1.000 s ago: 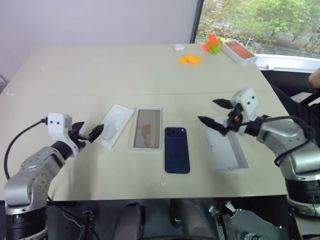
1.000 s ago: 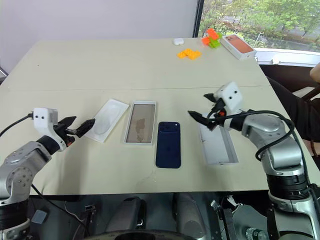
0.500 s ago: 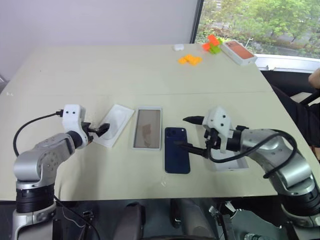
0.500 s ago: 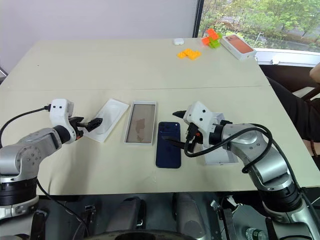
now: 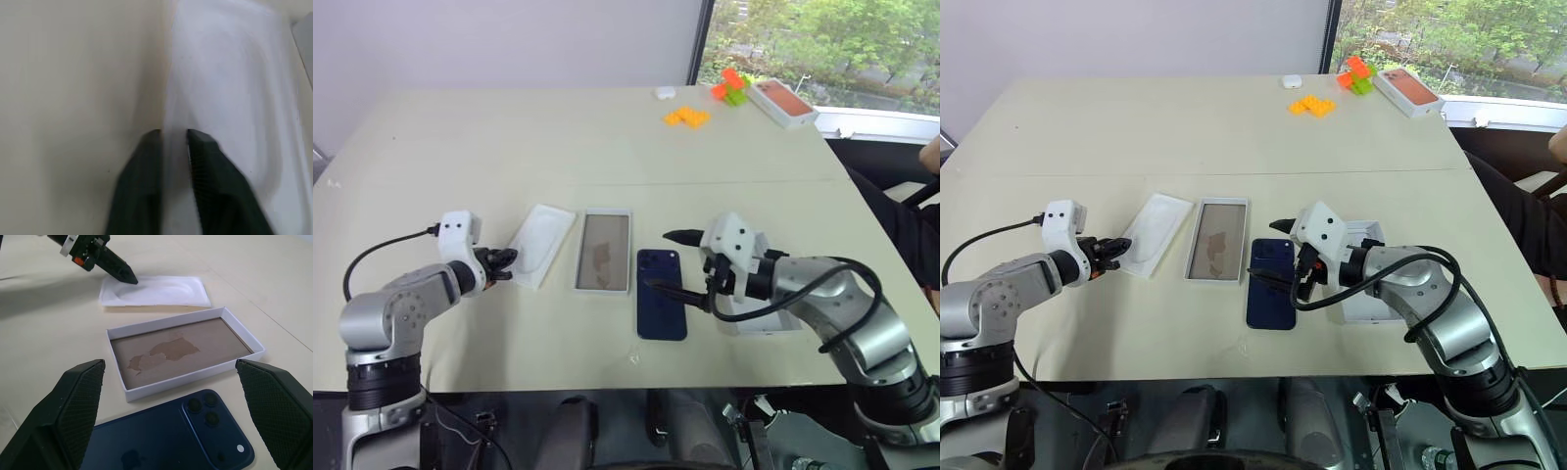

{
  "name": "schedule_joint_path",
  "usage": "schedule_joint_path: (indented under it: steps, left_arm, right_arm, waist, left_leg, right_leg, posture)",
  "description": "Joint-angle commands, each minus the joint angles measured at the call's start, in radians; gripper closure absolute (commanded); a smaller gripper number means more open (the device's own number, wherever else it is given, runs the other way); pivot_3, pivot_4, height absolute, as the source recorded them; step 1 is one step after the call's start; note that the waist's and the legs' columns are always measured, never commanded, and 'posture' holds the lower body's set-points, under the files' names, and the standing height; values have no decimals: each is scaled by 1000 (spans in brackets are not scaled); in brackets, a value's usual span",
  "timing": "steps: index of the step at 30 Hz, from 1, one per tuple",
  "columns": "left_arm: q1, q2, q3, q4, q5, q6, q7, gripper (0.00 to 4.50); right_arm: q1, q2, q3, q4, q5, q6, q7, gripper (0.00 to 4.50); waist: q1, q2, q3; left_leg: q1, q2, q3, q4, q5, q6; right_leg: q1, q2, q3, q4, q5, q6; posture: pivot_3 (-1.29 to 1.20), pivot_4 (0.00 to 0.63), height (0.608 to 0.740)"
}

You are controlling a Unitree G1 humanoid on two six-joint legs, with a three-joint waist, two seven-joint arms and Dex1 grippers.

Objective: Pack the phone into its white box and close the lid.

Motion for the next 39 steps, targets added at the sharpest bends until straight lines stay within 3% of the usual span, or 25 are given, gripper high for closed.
schedule_joint_path:
  steps: [1,12,21,31,39]
  left_arm:
    - [-1,-14,73,-19,-17,19,30,4487]
    - [-39,-98,230,-34,-112,51,97,4487]
    - [-61,-203,379,-130,-357,23,131,4487]
    - [-20,-331,244,-225,-697,53,342,4487]
    - [37,-395,115,-213,-756,-20,579,4487]
  right_arm:
    - [-11,6,2,-38,5,-12,-1,0]
    - [-30,18,15,-22,3,-15,0,0]
    - [-38,9,13,-19,3,-19,7,0]
    - [-32,-7,-4,-5,-14,-33,14,0]
    - [-15,-6,-17,-18,-19,-34,2,0]
  waist:
    - [0,0,0]
    - [0,0,0]
    - [0,0,0]
    - [2,-1,0]
    - [3,-1,0]
  left_leg:
    - [0,0,0,0,0,0]
    - [1,-1,-1,0,0,-1]
    - [0,-1,-1,1,0,-1]
    - [1,-2,-2,1,1,-1]
    - [1,-3,-3,1,1,-1]
  right_leg:
    - [0,0,0,0,0,0]
    - [1,1,0,2,0,0]
    - [1,-1,0,1,0,0]
    - [3,-1,0,1,0,0]
    - [3,0,0,1,0,0]
  posture:
    - [0,150,740]
    - [0,150,740]
    - [0,150,740]
    - [0,150,740]
    - [0,150,740]
